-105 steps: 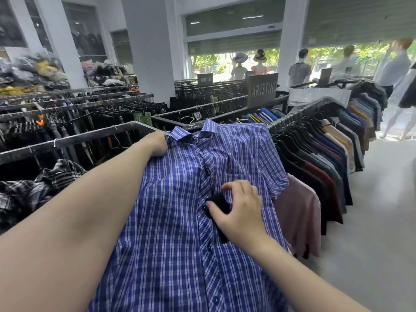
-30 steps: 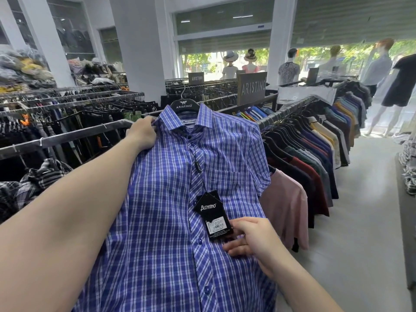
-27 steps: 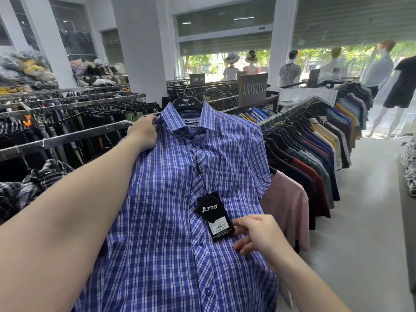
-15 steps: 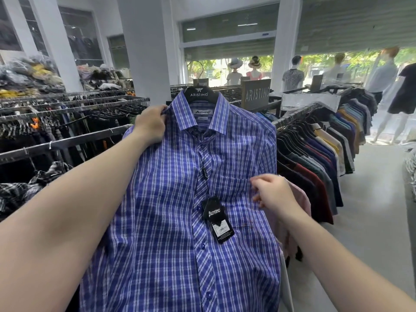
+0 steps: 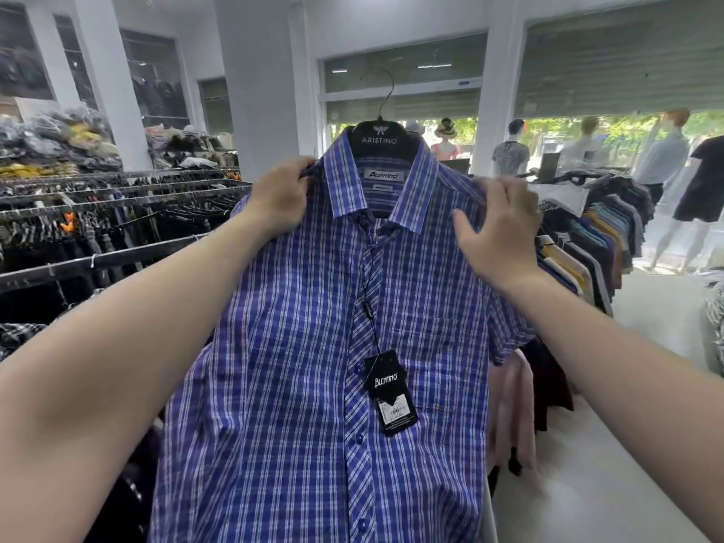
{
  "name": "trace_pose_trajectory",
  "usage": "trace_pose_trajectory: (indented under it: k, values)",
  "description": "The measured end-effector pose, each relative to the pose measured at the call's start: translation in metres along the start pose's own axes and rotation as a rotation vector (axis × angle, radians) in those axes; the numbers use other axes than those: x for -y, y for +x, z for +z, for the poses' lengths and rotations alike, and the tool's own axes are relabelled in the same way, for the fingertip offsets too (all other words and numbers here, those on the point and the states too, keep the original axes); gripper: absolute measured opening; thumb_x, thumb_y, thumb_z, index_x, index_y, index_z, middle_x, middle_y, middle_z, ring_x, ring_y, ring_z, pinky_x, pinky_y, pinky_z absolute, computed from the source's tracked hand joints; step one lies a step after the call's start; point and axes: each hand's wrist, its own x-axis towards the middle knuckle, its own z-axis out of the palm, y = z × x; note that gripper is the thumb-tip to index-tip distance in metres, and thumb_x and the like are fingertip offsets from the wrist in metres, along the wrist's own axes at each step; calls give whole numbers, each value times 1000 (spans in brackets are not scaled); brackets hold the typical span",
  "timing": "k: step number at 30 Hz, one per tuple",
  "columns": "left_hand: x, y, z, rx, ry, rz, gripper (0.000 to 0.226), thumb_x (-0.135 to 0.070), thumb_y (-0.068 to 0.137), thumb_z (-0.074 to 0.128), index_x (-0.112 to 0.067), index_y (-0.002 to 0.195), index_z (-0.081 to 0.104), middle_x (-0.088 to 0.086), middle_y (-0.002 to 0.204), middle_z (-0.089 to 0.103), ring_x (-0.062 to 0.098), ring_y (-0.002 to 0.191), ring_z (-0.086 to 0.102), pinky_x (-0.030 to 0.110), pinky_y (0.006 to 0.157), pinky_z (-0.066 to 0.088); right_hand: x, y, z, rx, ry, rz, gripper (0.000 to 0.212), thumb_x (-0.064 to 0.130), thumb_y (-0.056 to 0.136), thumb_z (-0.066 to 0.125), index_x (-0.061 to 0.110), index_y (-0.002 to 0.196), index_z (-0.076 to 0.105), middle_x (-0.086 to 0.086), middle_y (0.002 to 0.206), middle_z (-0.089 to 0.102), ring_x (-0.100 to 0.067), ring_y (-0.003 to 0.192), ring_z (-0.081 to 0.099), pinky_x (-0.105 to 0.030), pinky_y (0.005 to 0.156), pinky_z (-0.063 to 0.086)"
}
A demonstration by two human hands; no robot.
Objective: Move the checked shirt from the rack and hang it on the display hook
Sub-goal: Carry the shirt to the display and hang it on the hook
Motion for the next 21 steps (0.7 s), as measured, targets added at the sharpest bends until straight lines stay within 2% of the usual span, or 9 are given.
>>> trace_pose_trajectory:
  k: [2, 7, 10, 17, 21]
  values:
    - [-12, 1, -5, 3, -11, 23, 29, -12, 103, 40, -13, 125, 59, 12, 118, 66, 32, 108, 59, 52, 97, 46, 0, 16, -12, -44, -35, -26, 50, 32, 89, 64, 13, 133, 51, -18, 129, 48, -36, 123, 41, -34, 94, 23]
    - [-42, 3, -20, -20, -44, 70, 30, -14, 103, 41, -12, 127, 58, 12, 118, 65, 31, 107, 58, 52, 96, 45, -2, 46, -44, 11, -89, -21, 48, 36, 97, 53, 13, 139, 48, -17, 131, 57, -37, 122, 49, -52, 108, 31]
    - [-55, 0, -30, -18, -82, 93, 28, -14, 103, 42, -11, 125, 59, 10, 114, 66, 29, 104, 59, 50, 95, 46, -2, 51, -64, 58, -45, -43, 44, 36, 99, 51, 11, 135, 55, -16, 125, 64, -36, 113, 58, -53, 102, 42]
    - [-75, -10, -37, -38, -122, 160, 27, -18, 103, 43, -16, 124, 59, 7, 113, 65, 24, 100, 58, 39, 88, 46, -4, 46, -111, 80, -38, -104, 34, 30, 101, 51, 12, 129, 61, -18, 117, 65, -35, 107, 58, -46, 93, 45]
    - [-88, -15, -37, -72, -135, 178, 28, -23, 103, 43, -19, 125, 59, 9, 117, 62, 28, 105, 57, 46, 94, 46, -4, 39, -138, 63, -67, -127, 34, 31, 102, 48, 14, 128, 62, -17, 115, 67, -34, 105, 58, -41, 87, 42]
